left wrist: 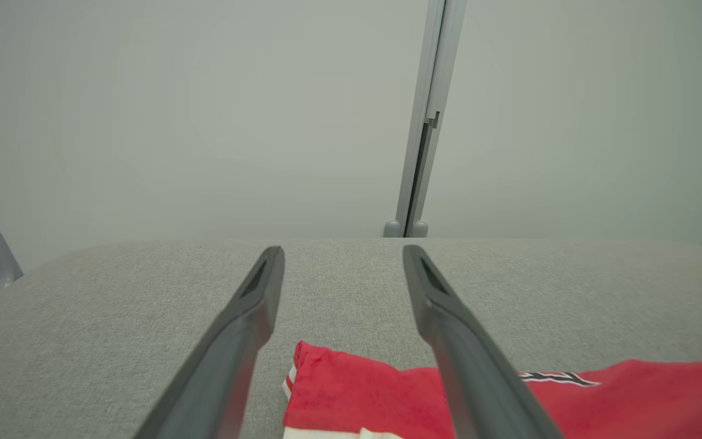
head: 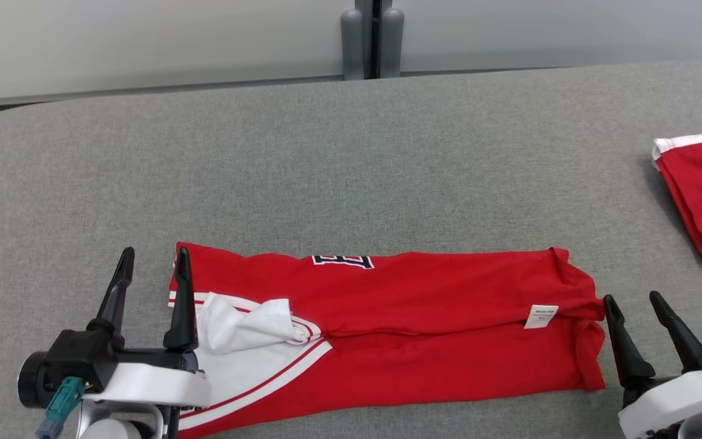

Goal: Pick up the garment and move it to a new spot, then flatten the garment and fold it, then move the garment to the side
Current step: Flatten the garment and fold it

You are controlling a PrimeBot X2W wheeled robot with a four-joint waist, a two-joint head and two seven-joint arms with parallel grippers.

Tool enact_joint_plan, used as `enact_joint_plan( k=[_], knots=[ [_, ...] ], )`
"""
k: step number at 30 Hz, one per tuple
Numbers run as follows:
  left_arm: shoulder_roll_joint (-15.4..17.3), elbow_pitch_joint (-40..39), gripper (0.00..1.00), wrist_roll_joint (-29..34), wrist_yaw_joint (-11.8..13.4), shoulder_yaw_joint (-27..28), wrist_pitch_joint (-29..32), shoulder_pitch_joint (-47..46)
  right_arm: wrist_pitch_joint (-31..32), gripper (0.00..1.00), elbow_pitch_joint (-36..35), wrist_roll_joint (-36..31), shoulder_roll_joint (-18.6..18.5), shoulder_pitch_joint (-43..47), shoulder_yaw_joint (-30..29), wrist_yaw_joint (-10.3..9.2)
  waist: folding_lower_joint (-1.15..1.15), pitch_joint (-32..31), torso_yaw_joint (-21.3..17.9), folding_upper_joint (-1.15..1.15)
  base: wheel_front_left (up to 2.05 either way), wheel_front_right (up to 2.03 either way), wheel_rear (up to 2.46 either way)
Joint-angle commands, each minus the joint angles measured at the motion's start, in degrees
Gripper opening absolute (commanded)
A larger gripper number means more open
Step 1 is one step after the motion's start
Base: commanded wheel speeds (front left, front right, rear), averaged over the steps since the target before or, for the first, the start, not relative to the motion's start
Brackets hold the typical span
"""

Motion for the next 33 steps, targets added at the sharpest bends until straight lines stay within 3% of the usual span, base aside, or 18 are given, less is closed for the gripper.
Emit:
enact_joint_plan(
  k=[1,8,13,14,16,23,33],
  knots=[
    [0.16,0.03,1.00,0.38,-0.24,-0.10,-0.30,-1.33,-0.73,1.00,1.31,0.69,-0.07,-1.50,0.40,-0.03,0.00,2.14,1.07,0.00,0.00,0.00,0.00],
    [-0.63,1.17,1.00,0.68,-1.24,-1.26,-0.86,-5.03,-3.57,1.00,12.33,4.06,0.78,-7.27,4.91,-0.03,0.00,6.42,2.45,0.00,0.00,0.00,0.00],
    [-0.91,2.47,1.00,0.69,-1.81,-1.40,-1.25,-6.60,-3.01,1.00,19.02,6.93,2.55,-6.47,10.37,0.14,0.00,7.50,3.04,0.00,0.00,0.00,0.00],
    [-0.99,2.69,1.00,0.68,-1.94,-1.41,-1.34,-6.64,-3.29,0.79,19.91,7.70,2.95,-6.09,11.29,0.14,0.00,7.52,3.07,0.00,0.00,0.00,0.00],
    [-1.12,3.12,1.00,0.61,-1.86,-1.21,-1.38,-6.75,-3.96,0.00,21.50,8.60,3.32,-5.75,12.72,0.14,0.00,7.44,2.90,0.00,0.00,0.00,0.00],
    [-0.76,4.00,1.00,0.55,-1.95,-0.50,-1.68,-6.78,-7.58,0.00,22.81,10.64,1.05,-7.69,12.84,-0.10,0.00,6.86,1.04,0.00,0.00,0.00,0.00],
    [-0.02,4.23,1.00,0.31,-2.01,-0.50,-1.52,-6.23,-10.62,0.00,23.87,9.77,-5.79,-8.42,5.30,-0.21,0.00,5.45,-1.17,0.00,0.00,0.00,0.00]
  ],
)
